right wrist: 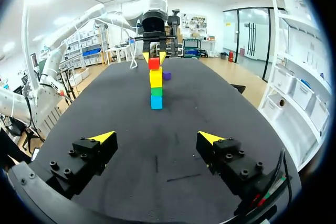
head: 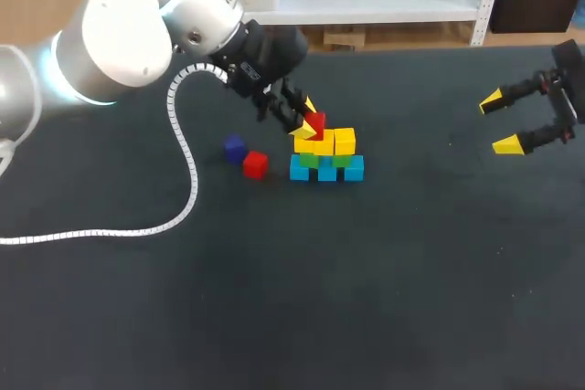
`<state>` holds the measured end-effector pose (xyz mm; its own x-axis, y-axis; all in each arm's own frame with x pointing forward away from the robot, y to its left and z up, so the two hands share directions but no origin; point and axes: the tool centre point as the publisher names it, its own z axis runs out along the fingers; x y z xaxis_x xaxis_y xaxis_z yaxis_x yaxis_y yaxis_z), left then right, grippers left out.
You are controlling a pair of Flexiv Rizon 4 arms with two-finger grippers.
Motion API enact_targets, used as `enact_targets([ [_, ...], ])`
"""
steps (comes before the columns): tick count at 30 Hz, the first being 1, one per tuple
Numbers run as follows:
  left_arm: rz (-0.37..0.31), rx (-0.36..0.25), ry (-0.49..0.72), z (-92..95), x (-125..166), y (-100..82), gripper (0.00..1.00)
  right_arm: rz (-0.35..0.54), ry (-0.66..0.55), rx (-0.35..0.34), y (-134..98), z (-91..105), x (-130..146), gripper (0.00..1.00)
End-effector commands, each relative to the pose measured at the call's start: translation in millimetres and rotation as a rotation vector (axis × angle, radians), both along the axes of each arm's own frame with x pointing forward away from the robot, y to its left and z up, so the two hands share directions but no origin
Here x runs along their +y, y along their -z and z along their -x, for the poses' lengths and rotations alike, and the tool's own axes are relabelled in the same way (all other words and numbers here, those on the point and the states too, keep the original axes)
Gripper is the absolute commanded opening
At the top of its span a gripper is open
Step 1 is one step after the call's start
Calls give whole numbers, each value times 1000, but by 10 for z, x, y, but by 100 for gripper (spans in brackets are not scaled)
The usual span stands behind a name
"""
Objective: Place the blue cubes, place green cubes on the blue cubes, place the yellow cubes on the green cubes, then place the red cubes on the yellow cubes, and place purple cube on the red cubes.
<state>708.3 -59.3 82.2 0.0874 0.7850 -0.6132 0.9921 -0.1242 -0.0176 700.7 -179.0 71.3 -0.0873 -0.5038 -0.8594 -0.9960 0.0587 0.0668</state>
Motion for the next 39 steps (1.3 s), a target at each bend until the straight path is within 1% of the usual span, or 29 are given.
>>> enact_targets([
  [1, -1, 4, 3, -24, -11, 6, 0, -1, -1, -1, 3, -3, 3, 100],
  [7, -3, 8, 1, -28, -7, 11, 0, -1, -1, -1, 3, -3, 3, 100],
  [10, -3, 10, 2, -32, -12, 14, 15, -1, -1, -1, 3, -3, 3, 100],
  [11, -3, 11, 3, -33, -16, 15, 22, -1, -1, -1, 3, -3, 3, 100],
  [12, -3, 11, 3, -33, -18, 15, 24, -1, -1, -1, 3, -3, 3, 100],
  [19, -3, 11, 7, -40, -29, 16, 35, -1, -1, -1, 3, -3, 3, 100],
  [26, -3, 14, 5, -44, -23, 19, 39, -1, -1, -1, 3, -3, 3, 100],
  [31, -3, 14, 5, -45, -11, 18, 49, -1, -1, -1, 3, -3, 3, 100],
  [32, -3, 14, 5, -45, -8, 14, 68, -1, -1, -1, 3, -3, 3, 100],
  [33, -5, 13, 7, -46, -5, 6, 85, -1, -1, -1, 3, -3, 3, 100],
  [34, -6, 11, 8, -46, -1, -5, 100, -1, -1, -1, 3, -3, 3, 100],
  [39, -11, -22, 2, -17, 111, -130, 100, -1, -1, -1, 3, -3, 3, 100],
])
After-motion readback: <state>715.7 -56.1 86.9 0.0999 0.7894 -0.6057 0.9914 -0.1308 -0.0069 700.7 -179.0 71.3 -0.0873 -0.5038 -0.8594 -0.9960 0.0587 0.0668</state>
